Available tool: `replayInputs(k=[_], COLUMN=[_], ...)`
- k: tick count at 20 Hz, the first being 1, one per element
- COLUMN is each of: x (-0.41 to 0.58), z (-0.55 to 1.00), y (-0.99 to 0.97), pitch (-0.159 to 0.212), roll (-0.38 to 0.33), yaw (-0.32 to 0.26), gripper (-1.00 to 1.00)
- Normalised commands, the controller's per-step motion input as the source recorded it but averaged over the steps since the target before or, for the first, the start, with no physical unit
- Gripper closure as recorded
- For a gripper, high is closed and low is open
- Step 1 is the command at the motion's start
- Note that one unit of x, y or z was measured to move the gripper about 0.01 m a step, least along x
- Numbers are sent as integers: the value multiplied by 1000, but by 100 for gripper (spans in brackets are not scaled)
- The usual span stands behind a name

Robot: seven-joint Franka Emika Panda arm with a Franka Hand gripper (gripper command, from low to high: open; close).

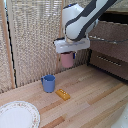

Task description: Propose to navigate your clamp on the clench of the first drawer. Use gentle force to register to the cabinet. Send posterior your swing mandate till over it lurks, a cup of pink essence. Fortify your grip after aiming concentric with the pink cup’s periphery. Manoeuvre the pink towards the cabinet's top. Drop your compression till the cup is resting inside.

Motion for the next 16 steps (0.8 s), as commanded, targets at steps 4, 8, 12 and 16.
replayInputs(k=[4,8,12,16], x=[175,196,278,301], z=[664,679,750,811], y=[132,145,171,154], pitch=[35,34,38,36], roll=[84,75,36,10], yaw=[-242,-239,-226,-226], gripper=[100,100,100,100])
